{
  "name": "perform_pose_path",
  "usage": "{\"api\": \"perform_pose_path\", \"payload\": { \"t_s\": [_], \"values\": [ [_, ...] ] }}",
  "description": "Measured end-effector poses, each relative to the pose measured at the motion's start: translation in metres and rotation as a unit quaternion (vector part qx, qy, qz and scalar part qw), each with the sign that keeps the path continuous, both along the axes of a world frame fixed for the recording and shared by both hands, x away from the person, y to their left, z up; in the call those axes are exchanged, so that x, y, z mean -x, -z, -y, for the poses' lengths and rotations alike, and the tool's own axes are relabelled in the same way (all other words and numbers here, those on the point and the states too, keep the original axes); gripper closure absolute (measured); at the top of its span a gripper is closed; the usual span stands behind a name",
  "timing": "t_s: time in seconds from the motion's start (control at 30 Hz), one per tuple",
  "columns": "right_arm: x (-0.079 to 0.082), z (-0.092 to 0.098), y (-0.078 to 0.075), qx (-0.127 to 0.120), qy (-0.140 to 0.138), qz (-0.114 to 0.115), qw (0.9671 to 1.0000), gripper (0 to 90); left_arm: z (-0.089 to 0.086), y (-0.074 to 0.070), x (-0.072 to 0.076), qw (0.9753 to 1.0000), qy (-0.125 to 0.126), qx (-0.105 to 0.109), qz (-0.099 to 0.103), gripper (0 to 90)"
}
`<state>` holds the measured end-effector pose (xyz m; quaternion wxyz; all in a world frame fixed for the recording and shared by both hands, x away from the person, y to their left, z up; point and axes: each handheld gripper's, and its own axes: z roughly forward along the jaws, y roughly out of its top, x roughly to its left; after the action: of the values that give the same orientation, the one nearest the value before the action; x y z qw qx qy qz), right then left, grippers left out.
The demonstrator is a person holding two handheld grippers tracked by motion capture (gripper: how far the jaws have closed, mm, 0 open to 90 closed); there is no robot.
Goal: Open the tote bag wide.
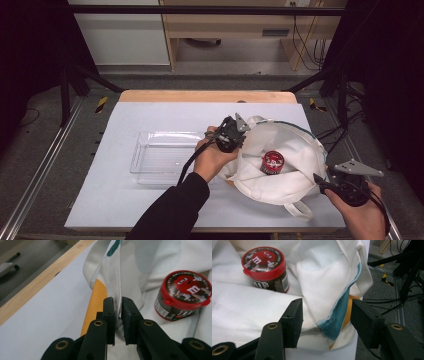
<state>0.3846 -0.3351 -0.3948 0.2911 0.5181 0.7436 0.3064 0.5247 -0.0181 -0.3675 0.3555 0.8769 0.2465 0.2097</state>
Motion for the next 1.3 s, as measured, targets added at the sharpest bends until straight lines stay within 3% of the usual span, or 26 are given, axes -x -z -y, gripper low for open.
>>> {"api": "perform_pose_path", "payload": {
  "t_s": [0.2,0.43,0.87,1.07,1.3],
  "values": [
    [0.009,0.001,0.010,-0.004,0.001,-0.006,1.0000,47.4,-0.007,0.011,-0.010,0.9997,-0.016,-0.003,-0.018,82.4],
    [0.016,0.004,0.026,-0.004,-0.001,-0.014,0.9999,54.9,-0.014,0.018,-0.011,0.9994,-0.023,0.003,-0.025,82.4],
    [0.017,0.000,0.035,0.025,-0.004,-0.014,0.9996,66.3,-0.017,0.017,-0.007,0.9996,-0.019,0.005,-0.019,82.4],
    [0.015,0.001,0.039,0.045,-0.008,-0.014,0.9989,80.2,-0.017,0.017,-0.004,0.9997,-0.016,0.002,-0.017,82.4],
    [0.014,0.004,0.039,0.040,-0.008,-0.016,0.9990,82.4,-0.017,0.014,-0.001,0.9998,-0.013,0.004,-0.015,82.4]
  ]
}}
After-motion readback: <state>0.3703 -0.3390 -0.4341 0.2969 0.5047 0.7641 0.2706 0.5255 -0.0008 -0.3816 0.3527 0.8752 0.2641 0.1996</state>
